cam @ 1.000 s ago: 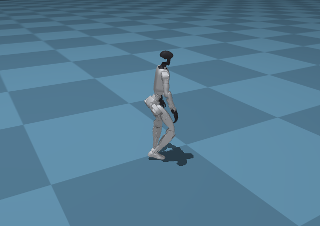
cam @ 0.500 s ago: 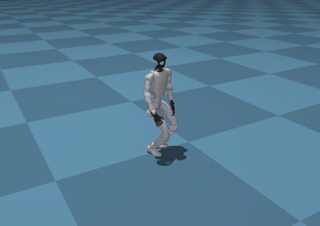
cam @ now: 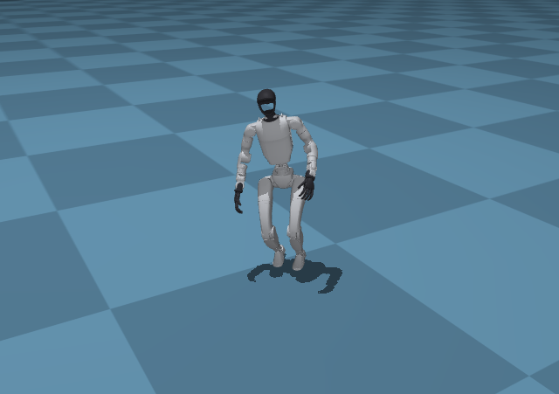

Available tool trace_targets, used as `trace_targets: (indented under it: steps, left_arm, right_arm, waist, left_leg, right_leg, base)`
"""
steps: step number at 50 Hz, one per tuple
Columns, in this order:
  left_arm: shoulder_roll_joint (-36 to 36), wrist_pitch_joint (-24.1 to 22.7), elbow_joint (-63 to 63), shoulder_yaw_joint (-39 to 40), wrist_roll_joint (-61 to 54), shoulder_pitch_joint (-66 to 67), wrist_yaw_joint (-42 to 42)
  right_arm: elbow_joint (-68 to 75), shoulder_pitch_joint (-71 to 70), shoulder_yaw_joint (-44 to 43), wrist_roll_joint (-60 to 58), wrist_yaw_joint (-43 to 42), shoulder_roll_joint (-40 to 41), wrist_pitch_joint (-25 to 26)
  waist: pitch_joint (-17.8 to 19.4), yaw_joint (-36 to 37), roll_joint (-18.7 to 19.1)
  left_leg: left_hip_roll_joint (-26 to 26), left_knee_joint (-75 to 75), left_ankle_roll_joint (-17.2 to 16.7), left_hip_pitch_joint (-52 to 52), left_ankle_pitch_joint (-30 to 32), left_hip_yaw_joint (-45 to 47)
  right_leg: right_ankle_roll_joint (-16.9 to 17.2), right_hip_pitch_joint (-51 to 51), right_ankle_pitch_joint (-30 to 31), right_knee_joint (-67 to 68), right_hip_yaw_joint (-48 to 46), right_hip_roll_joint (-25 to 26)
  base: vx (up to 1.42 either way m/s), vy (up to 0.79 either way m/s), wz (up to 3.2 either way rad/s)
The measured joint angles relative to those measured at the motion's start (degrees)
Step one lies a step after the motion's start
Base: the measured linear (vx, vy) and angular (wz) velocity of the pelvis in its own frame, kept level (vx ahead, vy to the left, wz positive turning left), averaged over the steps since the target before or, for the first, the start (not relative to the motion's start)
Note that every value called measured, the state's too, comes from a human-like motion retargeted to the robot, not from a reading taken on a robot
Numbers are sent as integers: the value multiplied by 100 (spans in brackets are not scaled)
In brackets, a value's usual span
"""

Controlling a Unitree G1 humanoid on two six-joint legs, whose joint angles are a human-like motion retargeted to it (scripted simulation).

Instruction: Dance

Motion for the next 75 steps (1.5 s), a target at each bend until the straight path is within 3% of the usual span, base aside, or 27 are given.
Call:
trace_targets:
  steps: [4, 5, 7, 10, 13, 16, 20, 24, 28, 33, 37, 40, 45, 48, 50, 54, 58, 65, 67, 72, 75]
  left_arm:
    - [1117, -222, -2642, 735, 254, 1, -163]
    - [1514, -268, -3410, 1093, 274, 5, -191]
    - [2476, -174, -5146, 2381, -16, 320, -299]
    - [3639, -229, -6572, 4097, -243, 762, -63]
    - [4587, -227, -7212, 5467, -82, 1010, 349]
    - [5419, -89, -7460, 6459, 378, 903, 807]
    - [6202, 179, -7433, 6909, 970, 257, 1223]
    - [6388, 274, -7295, 6483, 1048, -410, 1255]
    - [6088, 164, -7183, 5277, 642, -1111, 1001]
    - [5109, -227, -6563, 2751, -388, -1654, 175]
    - [3707, -275, -4811, 845, -1088, -1461, -762]
    - [2366, -45, -2588, 49, -1210, -1018, -1270]
    - [-23, 494, 1800, 42, -869, -520, -1149]
    - [-990, 678, 3543, 345, -965, -295, -908]
    - [-1371, 741, 4174, 530, -1190, -109, -807]
    - [-1667, 819, 4503, 755, -1719, 350, -681]
    - [-1756, 825, 4501, 814, -1980, 732, -576]
    - [-1668, 682, 4381, 565, -1947, 1026, -585]
    - [-1653, 636, 4342, 538, -1914, 1075, -605]
    - [-1564, 544, 4151, 610, -1993, 1189, -648]
    - [-1471, 515, 3971, 639, -2155, 1278, -697]
  right_arm:
    - [-1208, -547, 1, 305, 158, -748, -115]
    - [-1618, -643, -51, 442, 216, -987, -165]
    - [-2723, -527, -332, 948, 370, -1390, -176]
    - [-3960, 88, -668, 1481, 542, -1597, -248]
    - [-4723, 662, -938, 1760, 586, -1515, -313]
    - [-5034, 951, -1041, 1834, 543, -1340, -349]
    - [-4887, 956, -798, 1662, 396, -953, -265]
    - [-4499, 837, -189, 1386, 417, -551, -93]
    - [-4269, 722, 332, 1125, 630, -450, 2]
    - [-4529, 902, 574, 1058, 911, -754, -103]
    - [-4776, 1158, 609, 1128, 922, -926, -311]
    - [-4449, 1172, 652, 976, 849, -884, -424]
    - [-2576, 716, 615, 424, 564, -463, -321]
    - [-1047, 275, 354, 308, 239, -99, -157]
    - [-239, 20, 88, 402, 24, 105, -57]
    - [550, -175, -447, 835, -351, 343, 65]
    - [775, -88, -758, 1174, -608, 486, 58]
    - [739, 242, -795, 1462, -728, 482, -11]
    - [716, 368, -743, 1406, -707, 479, -21]
    - [604, 638, -708, 1253, -704, 456, -83]
    - [495, 706, -691, 1271, -787, 444, -227]
  waist:
    - [145, 594, -206]
    - [220, 735, -262]
    - [400, 923, -466]
    - [315, 1047, -725]
    - [146, 908, -926]
    - [-1, 539, -1024]
    - [-77, -68, -903]
    - [51, -426, -681]
    - [312, -461, -364]
    - [461, -328, 44]
    - [277, -501, 193]
    - [73, -783, 240]
    - [-197, -1414, 256]
    - [-182, -1883, 79]
    - [-120, -2225, -109]
    - [4, -2611, -100]
    - [106, -2798, 26]
    - [-166, -2393, 843]
    - [-244, -2274, 842]
    - [-642, -2048, 1048]
    - [-664, -1954, 1307]
  left_leg:
    - [99, 952, 386, -369, -896, 185]
    - [186, 1213, 492, -454, -1144, 276]
    - [360, 1268, 478, -320, -1234, 520]
    - [431, 495, 114, 194, -656, 778]
    - [242, -609, -401, 706, 395, 962]
    - [-2, -1291, -670, 979, 1138, 1090]
    - [-38, -1168, -708, 940, 1285, 1124]
    - [66, -441, -773, 639, 909, 969]
    - [410, 361, -835, 434, 410, 909]
    - [1233, 982, -734, 459, -66, 1202]
    - [1761, 810, -672, 707, -188, 1545]
    - [1974, 400, -697, 955, -193, 1834]
    - [1888, -635, -584, 1481, -422, 2434]
    - [1102, -1440, -349, 1832, -762, 2543]
    - [373, -2064, -227, 2091, -722, 2431]
    - [-476, -2975, -222, 2469, -436, 1782]
    - [-806, -3220, -321, 2678, -306, 1251]
    - [-310, -3390, -484, 2769, -521, 564]
    - [-261, -2902, -455, 2666, -709, 588]
    - [667, -1619, -319, 2540, -911, 1525]
    - [1897, -368, -256, 2576, -342, 1929]
  right_leg:
    - [-389, -366, -1326, 820, -194, -304]
    - [-497, -460, -1706, 1046, -251, -399]
    - [-521, -418, -1910, 1157, -186, -432]
    - [-473, -45, -1498, 721, -298, -723]
    - [-290, 242, -606, 356, -371, -1076]
    - [-139, 227, -192, 221, -242, -1195]
    - [-64, 90, -130, 155, 17, -904]
    - [-174, 96, -404, 247, 90, -473]
    - [-364, 319, -886, 235, -100, -105]
    - [-469, 652, -1068, -169, -604, 104]
    - [-262, 800, -634, -807, -744, 126]
    - [-162, 837, -250, -1093, -1009, -21]
    - [-128, 734, -193, -773, -1446, -580]
    - [122, 448, -224, 120, -1075, -1144]
    - [345, 147, -153, 897, -602, -1550]
    - [511, -499, 20, 1972, -5, -1729]
    - [635, -1098, 164, 2097, 426, -1650]
    - [729, -1882, 642, -311, 457, -1096]
    - [714, -1963, 647, -575, 479, -1107]
    - [346, -1624, 424, -554, 26, -1121]
    - [-66, -990, 91, -644, -445, -782]
  base:
    - [12, 6, -252]
    - [16, 5, -213]
    - [21, 3, -171]
    - [28, 1, -104]
    - [31, -1, -19]
    - [26, -1, 58]
    - [13, -1, 89]
    - [0, 0, 90]
    - [-3, -1, 107]
    - [-2, -5, 172]
    - [-1, -7, 266]
    - [-5, -1, 298]
    - [-5, 15, 322]
    - [1, 26, 366]
    - [9, 22, 364]
    - [20, 12, 306]
    - [28, -1, 226]
    - [36, -11, 110]
    - [34, -17, 52]
    - [38, -20, 77]
    - [39, -30, 42]
